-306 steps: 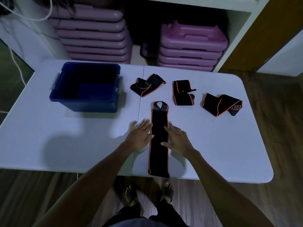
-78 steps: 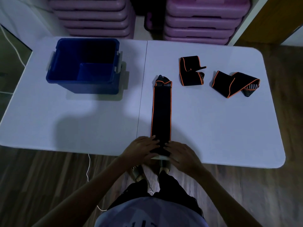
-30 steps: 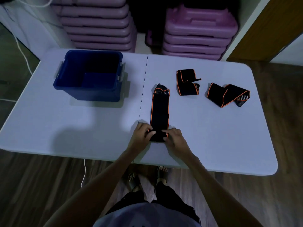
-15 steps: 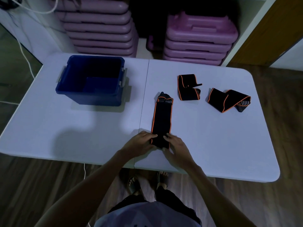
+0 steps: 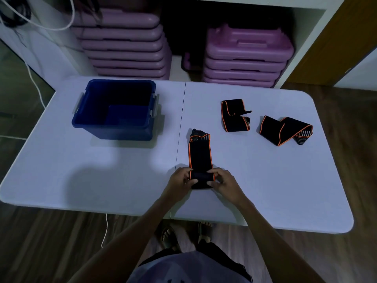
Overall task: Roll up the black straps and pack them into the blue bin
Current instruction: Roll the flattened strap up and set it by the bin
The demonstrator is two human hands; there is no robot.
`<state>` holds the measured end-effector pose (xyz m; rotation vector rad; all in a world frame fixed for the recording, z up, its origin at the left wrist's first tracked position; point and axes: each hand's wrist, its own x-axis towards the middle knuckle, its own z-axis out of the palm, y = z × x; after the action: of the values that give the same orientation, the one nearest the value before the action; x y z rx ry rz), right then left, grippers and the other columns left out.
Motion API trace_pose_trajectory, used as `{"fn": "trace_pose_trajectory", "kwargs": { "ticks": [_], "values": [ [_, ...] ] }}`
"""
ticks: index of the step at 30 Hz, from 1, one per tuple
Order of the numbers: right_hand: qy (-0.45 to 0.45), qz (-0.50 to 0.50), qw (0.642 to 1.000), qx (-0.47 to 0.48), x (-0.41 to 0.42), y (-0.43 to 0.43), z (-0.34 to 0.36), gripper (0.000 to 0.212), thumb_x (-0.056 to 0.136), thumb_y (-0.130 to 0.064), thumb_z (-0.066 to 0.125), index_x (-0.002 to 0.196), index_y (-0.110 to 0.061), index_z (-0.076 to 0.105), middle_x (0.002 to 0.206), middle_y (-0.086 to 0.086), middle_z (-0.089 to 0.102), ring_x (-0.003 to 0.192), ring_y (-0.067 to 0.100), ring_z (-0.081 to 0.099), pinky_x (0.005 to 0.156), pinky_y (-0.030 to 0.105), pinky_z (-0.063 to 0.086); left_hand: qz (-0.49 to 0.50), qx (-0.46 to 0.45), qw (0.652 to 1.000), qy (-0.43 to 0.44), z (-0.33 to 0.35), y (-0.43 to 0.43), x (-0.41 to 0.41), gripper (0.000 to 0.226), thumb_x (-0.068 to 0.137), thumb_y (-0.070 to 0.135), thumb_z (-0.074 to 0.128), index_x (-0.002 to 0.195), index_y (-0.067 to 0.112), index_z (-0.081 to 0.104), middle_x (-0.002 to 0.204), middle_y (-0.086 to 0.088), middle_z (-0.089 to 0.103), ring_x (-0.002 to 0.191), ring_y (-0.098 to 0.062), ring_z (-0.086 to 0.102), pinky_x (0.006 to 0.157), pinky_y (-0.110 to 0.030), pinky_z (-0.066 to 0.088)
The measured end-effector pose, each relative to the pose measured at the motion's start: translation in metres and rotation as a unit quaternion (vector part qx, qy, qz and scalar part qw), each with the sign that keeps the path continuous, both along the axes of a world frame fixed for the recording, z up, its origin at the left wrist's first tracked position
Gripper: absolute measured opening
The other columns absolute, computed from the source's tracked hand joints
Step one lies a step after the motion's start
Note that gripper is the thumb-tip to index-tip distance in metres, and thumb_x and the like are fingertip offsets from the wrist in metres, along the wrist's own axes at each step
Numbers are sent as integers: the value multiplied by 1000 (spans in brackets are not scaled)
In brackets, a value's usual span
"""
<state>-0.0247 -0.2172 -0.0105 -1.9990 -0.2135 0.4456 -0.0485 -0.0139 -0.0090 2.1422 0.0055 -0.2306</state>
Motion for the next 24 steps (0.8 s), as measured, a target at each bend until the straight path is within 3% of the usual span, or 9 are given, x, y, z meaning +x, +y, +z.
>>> {"fn": "trace_pose_trajectory", "kwargs": {
  "ticks": [2,4,6,10,14,17,20,22,24],
  "values": [
    [20,-28,999,-3,0,1,1,34,79,-17,73,99,-38,56,88,12,59,85,24,58,79,39,47,8,28,1000,2,-2,0,-3,54,79,49,57,122,16,55,115,-8,56,97,-16,54,81,-29,45],
    [34,-45,998,1,1,1,4,30,81,-11,72,100,-27,55,83,14,58,78,23,57,76,39,47,-5,95,995,-39,-4,-1,-6,45,87,42,55,128,22,52,128,-4,50,112,-18,49,87,-34,46],
    [48,-60,997,-6,2,4,4,21,85,-18,69,100,-23,56,75,5,58,72,19,57,72,39,48,-37,154,984,-87,-1,0,-8,51,87,47,47,131,21,51,132,-1,51,117,-20,48,85,-37,49],
    [38,-93,991,-90,2,12,-2,14,93,-35,56,88,-21,57,79,-1,66,78,19,62,71,39,48,-157,245,948,-129,-3,9,-8,74,72,55,60,129,10,51,125,-7,61,112,-25,58,84,-40,55],
    [-32,-116,985,-125,4,16,-6,17,89,-26,62,76,-16,65,75,2,64,72,19,61,65,33,46,-150,211,954,-151,0,10,-9,53,81,34,43,122,4,58,112,-13,66,100,-29,62,76,-39,57],
    [-22,-123,989,-80,2,14,-12,11,88,-29,62,94,-20,65,94,-2,62,89,14,61,73,25,46,-146,173,966,-126,1,11,-10,55,84,36,40,127,4,55,113,-15,61,102,-30,58,82,-39,53],
    [-7,-84,996,-26,-5,12,-11,23,89,-42,56,107,-27,61,107,-6,64,99,12,61,83,31,51,-117,130,980,-91,-4,11,-11,56,86,43,42,124,5,56,109,-16,59,100,-29,55,85,-39,50],
    [5,-58,998,-5,-9,9,-7,38,83,-51,61,112,-26,65,113,-6,64,105,12,61,88,31,50,-85,94,991,-45,-2,11,-7,55,85,49,42,110,5,62,102,-15,60,96,-26,54,84,-37,46],
    [19,-39,999,7,-10,7,-2,47,79,-44,72,119,-22,64,119,-6,62,111,10,59,93,27,48,-55,53,997,-1,2,10,-1,57,81,53,40,89,1,63,88,-16,62,84,-24,53,76,-33,42]
  ]
}}
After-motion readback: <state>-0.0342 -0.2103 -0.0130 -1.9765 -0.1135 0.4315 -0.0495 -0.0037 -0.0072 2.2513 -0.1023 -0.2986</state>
